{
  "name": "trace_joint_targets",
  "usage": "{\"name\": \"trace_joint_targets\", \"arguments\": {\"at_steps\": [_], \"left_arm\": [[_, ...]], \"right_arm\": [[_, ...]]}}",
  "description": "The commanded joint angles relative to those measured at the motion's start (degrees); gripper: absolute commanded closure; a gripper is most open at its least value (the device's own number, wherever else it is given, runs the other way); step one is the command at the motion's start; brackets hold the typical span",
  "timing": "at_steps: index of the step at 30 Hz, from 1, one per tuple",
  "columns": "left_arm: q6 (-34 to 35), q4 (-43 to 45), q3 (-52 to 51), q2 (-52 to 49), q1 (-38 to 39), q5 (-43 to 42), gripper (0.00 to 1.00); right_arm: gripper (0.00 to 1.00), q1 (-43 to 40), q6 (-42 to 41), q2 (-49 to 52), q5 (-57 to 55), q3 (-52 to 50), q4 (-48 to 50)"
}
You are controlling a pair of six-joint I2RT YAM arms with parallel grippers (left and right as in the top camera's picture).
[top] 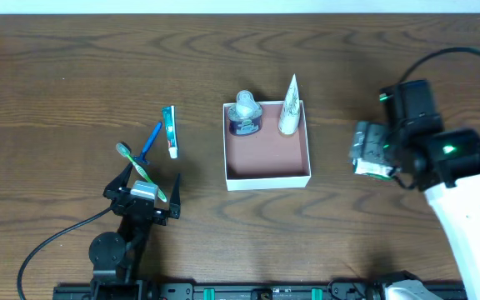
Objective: Pack container
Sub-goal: 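Move the right gripper to the green soap bar pack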
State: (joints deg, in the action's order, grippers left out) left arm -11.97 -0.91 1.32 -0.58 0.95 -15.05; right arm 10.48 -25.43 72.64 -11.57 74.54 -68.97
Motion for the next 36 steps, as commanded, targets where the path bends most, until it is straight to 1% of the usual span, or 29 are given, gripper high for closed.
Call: {"name": "trace_joint_targets", "arguments": {"at_steps": [1,4,6,8,11,18,20,23,25,28,31,36], "left_arm": [[0.26,-1.86,-1.09,0.28,-0.24,-0.59,0.02],[0.26,-1.86,-1.09,0.28,-0.24,-0.59,0.02],[0.26,-1.86,-1.09,0.28,-0.24,-0.59,0.02],[0.26,-1.86,-1.09,0.28,-0.24,-0.59,0.02],[0.26,-1.86,-1.09,0.28,-0.24,-0.59,0.02],[0.26,-1.86,-1.09,0.28,-0.24,-0.59,0.02],[0.26,-1.86,-1.09,0.28,-0.24,-0.59,0.02],[0.26,-1.86,-1.09,0.28,-0.24,-0.59,0.02],[0.26,-1.86,-1.09,0.28,-0.24,-0.59,0.02],[0.28,-1.86,-1.09,0.28,-0.24,-0.59,0.02],[0.26,-1.86,-1.09,0.28,-0.24,-0.59,0.02],[0.26,-1.86,-1.09,0.28,-0.24,-0.59,0.02]], "right_arm": [[0.05,-6.49,-0.87,1.40,3.17,-3.80,1.66],[0.04,-11.41,-0.87,2.80,6.99,-8.66,5.75],[0.01,-14.23,-1.14,3.96,10.47,-12.70,9.55],[0.01,-16.31,-3.96,5.14,12.31,-16.35,12.94],[0.01,-18.01,-10.67,6.84,13.25,-21.24,17.57],[0.01,-17.97,-31.91,7.41,12.83,-29.68,29.20],[0.01,-17.84,-37.83,7.41,12.68,-32.20,33.70],[0.01,-16.96,-42.84,7.56,12.66,-36.59,42.36],[0.01,-16.37,-44.70,7.78,12.28,-39.30,48.39],[0.01,-15.78,-44.87,8.41,12.11,-41.72,55.98],[0.01,-15.74,-44.81,9.42,10.25,-41.77,58.99],[0.02,-15.72,-44.74,12.02,7.04,-41.77,61.29]]}}
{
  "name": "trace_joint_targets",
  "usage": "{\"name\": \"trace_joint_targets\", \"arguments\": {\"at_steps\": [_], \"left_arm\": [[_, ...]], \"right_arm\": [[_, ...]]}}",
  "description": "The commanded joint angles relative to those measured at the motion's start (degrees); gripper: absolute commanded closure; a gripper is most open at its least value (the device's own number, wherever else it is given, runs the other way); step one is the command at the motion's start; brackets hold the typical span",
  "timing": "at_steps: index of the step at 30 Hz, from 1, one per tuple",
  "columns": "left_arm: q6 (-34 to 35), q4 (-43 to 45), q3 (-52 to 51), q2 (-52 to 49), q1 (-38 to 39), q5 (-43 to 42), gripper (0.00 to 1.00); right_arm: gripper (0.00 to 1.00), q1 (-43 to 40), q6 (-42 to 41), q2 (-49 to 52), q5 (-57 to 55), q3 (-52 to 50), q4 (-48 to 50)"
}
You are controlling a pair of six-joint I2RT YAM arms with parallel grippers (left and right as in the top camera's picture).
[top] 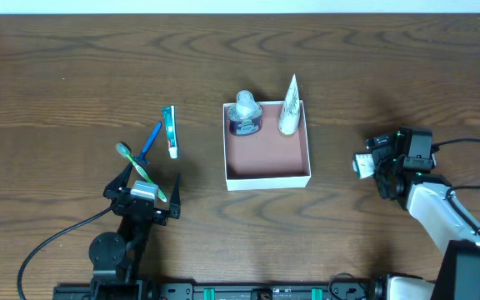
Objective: Pack container
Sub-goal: 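Move the right gripper to the green soap bar pack, then grasp the soap bar pack with the right gripper and lift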
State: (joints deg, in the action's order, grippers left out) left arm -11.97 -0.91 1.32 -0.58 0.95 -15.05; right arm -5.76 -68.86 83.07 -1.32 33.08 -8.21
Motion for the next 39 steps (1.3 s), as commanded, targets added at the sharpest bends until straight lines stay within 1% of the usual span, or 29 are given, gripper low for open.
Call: {"name": "trace_joint_targets", "arguments": {"at_steps": [1,4,7,9,10,12,13,15,19,23,30,33,36,39], "left_arm": [[0.26,-1.86,-1.09,0.28,-0.24,-0.59,0.02],[0.26,-1.86,-1.09,0.28,-0.24,-0.59,0.02],[0.26,-1.86,-1.09,0.28,-0.24,-0.59,0.02],[0.26,-1.86,-1.09,0.28,-0.24,-0.59,0.02],[0.26,-1.86,-1.09,0.28,-0.24,-0.59,0.02],[0.26,-1.86,-1.09,0.28,-0.24,-0.59,0.02],[0.26,-1.86,-1.09,0.28,-0.24,-0.59,0.02],[0.26,-1.86,-1.09,0.28,-0.24,-0.59,0.02],[0.26,-1.86,-1.09,0.28,-0.24,-0.59,0.02],[0.26,-1.86,-1.09,0.28,-0.24,-0.59,0.02],[0.26,-1.86,-1.09,0.28,-0.24,-0.59,0.02],[0.26,-1.86,-1.09,0.28,-0.24,-0.59,0.02],[0.26,-1.86,-1.09,0.28,-0.24,-0.59,0.02],[0.26,-1.86,-1.09,0.28,-0.24,-0.59,0.02]], "right_arm": [[0.03,0.52,-0.72,2.62,-3.19,-0.31,1.31],[0.04,0.52,0.28,4.98,-3.23,-0.31,2.29],[0.06,0.46,3.21,6.84,-4.35,-0.31,2.91],[0.08,0.42,7.67,7.58,-4.68,-0.31,3.78],[0.08,0.42,11.63,7.93,-4.66,-0.24,4.22],[0.09,0.42,16.87,8.02,-3.91,-0.15,3.76],[0.09,0.42,19.58,8.00,-2.84,-0.09,2.91],[0.09,0.42,22.38,8.00,-1.16,0.31,-0.55],[0.10,0.48,23.76,8.02,1.77,0.83,-8.52],[0.18,0.48,23.76,8.02,6.16,0.83,-13.46],[0.34,0.48,24.85,8.02,8.22,0.83,-15.28],[0.39,0.48,27.58,8.00,7.72,0.83,-15.52],[0.49,0.48,31.12,8.00,6.86,0.83,-15.06],[0.52,0.48,35.36,8.02,6.71,0.83,-13.70]]}}
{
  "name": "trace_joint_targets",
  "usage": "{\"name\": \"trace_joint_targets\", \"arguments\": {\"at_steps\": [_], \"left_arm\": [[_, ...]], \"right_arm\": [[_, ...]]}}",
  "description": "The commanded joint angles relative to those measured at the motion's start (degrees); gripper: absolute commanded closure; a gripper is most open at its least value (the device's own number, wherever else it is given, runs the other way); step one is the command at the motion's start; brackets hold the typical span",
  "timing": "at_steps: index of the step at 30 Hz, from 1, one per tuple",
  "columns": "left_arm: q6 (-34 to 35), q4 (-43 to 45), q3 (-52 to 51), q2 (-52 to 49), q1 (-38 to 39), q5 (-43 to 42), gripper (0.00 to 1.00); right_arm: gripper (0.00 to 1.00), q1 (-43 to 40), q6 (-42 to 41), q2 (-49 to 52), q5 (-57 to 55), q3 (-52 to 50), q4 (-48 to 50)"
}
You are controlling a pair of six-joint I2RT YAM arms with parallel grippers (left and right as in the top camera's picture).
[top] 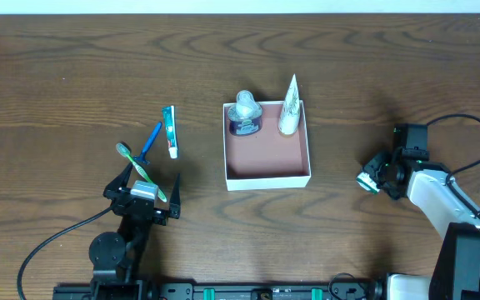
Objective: Pack container
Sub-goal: 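Grasp the soap bar pack with the right gripper and lift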
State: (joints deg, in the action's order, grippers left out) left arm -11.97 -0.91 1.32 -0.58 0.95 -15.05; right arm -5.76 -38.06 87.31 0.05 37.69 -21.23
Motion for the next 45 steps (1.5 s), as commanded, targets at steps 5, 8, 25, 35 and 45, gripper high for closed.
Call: {"name": "trace_joint_targets", "arguments": {"at_steps": [5,8,25,35,45], "left_arm": [[0.26,-1.86,-1.09,0.28,-0.24,-0.59,0.02],[0.26,-1.86,-1.09,0.28,-0.24,-0.59,0.02],[0.26,-1.86,-1.09,0.28,-0.24,-0.59,0.02],[0.26,-1.86,-1.09,0.28,-0.24,-0.59,0.02],[0.26,-1.86,-1.09,0.28,-0.24,-0.59,0.02]], "right_arm": [[0.59,0.48,5.40,3.76,6.21,-3.34,0.46],[0.59,0.48,5.62,3.76,7.78,-1.95,-0.31],[0.61,0.59,28.89,3.65,20.92,16.41,-21.75],[0.60,2.40,33.46,2.56,18.12,20.37,-27.82],[0.60,12.02,34.53,-4.66,18.38,30.77,-36.24]]}}
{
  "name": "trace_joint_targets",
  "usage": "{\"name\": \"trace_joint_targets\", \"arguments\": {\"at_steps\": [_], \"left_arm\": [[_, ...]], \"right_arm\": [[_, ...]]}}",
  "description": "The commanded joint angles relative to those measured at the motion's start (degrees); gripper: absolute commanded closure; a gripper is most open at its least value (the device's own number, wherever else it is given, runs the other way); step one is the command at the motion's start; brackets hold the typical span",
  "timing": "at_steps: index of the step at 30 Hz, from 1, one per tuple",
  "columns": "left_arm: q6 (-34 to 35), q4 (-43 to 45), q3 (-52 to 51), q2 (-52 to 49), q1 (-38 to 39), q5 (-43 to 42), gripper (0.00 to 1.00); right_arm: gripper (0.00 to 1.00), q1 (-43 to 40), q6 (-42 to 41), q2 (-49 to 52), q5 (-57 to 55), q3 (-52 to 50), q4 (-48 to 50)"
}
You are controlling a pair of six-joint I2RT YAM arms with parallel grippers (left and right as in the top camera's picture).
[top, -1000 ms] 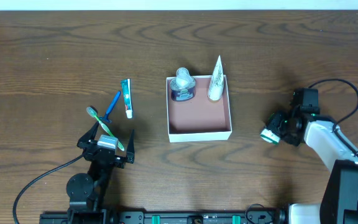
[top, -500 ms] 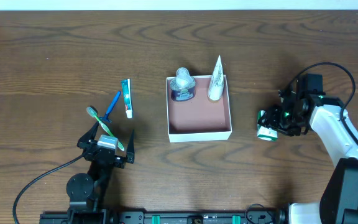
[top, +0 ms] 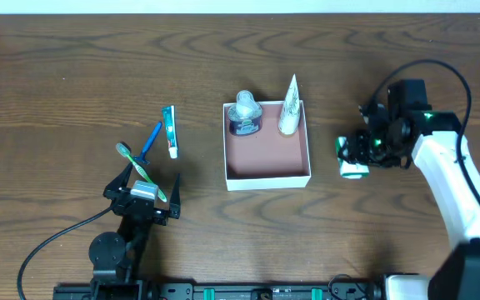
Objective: Pack container
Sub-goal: 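Grasp the soap bar pack with the right gripper and lift, then lower the soap bar pack into the box's front-right and release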
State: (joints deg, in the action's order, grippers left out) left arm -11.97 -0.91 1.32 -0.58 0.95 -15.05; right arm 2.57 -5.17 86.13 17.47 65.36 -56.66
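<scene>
A white box (top: 267, 177) with a brown floor stands mid-table. At its back wall are a blue-labelled jar (top: 245, 117) and an upright white tube (top: 289, 107). To the left lie a small toothpaste tube (top: 170, 132), a blue toothbrush (top: 151, 141) and a green toothbrush (top: 137, 167). My left gripper (top: 151, 178) rests open at the table's front, the green toothbrush's handle end between its fingers. My right gripper (top: 352, 160) hovers just right of the box; whether its jaws are open or shut is not visible from above.
The right arm (top: 448, 179) and its black cable (top: 427, 67) cross the table's right side. The left arm's cable (top: 57, 237) trails along the front left. Bare wooden table (top: 73, 67) surrounds the box.
My right gripper has moved left and slightly farther back, from the right part of the table to just beside the box's right wall. The left gripper and all objects have not moved.
My right gripper was first raised to the right of the box. Then it was lower, at the right part of the table, and stayed about there. Now it is close to the box's right wall. Nothing else changed.
</scene>
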Motion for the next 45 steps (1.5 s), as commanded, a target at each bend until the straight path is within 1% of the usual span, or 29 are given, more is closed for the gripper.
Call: {"name": "trace_joint_targets", "arguments": {"at_steps": [1,8,14,17,23,33,37,42,45], "left_arm": [[0.26,-1.86,-1.09,0.28,-0.24,-0.59,0.02],[0.28,-1.86,-1.09,0.28,-0.24,-0.59,0.02],[0.26,-1.86,-1.09,0.28,-0.24,-0.59,0.02],[0.26,-1.86,-1.09,0.28,-0.24,-0.59,0.02],[0.28,-1.86,-1.09,0.28,-0.24,-0.59,0.02],[0.26,-1.86,-1.09,0.28,-0.24,-0.59,0.02],[0.26,-1.86,-1.09,0.28,-0.24,-0.59,0.02],[0.26,-1.86,-1.09,0.28,-0.24,-0.59,0.02],[0.26,-1.86,-1.09,0.28,-0.24,-0.59,0.02]], "right_arm": [[0.60,5.42,1.64,-4.26,0.94,3.52,-0.94],[0.60,17.35,1.18,-6.29,0.42,3.72,-0.96],[0.60,26.91,1.16,-6.29,-5.95,3.63,-0.31],[0.60,29.75,0.04,-6.29,-8.31,3.63,1.16],[0.60,31.26,-2.51,-4.15,-9.14,3.58,6.49],[0.61,31.26,-2.23,6.99,-10.34,3.58,14.99],[0.61,31.26,-1.86,9.53,-11.87,3.58,17.20],[0.61,31.26,-2.10,10.56,-18.23,3.58,16.55],[0.60,31.26,-4.02,10.56,-23.02,3.58,15.63]]}}
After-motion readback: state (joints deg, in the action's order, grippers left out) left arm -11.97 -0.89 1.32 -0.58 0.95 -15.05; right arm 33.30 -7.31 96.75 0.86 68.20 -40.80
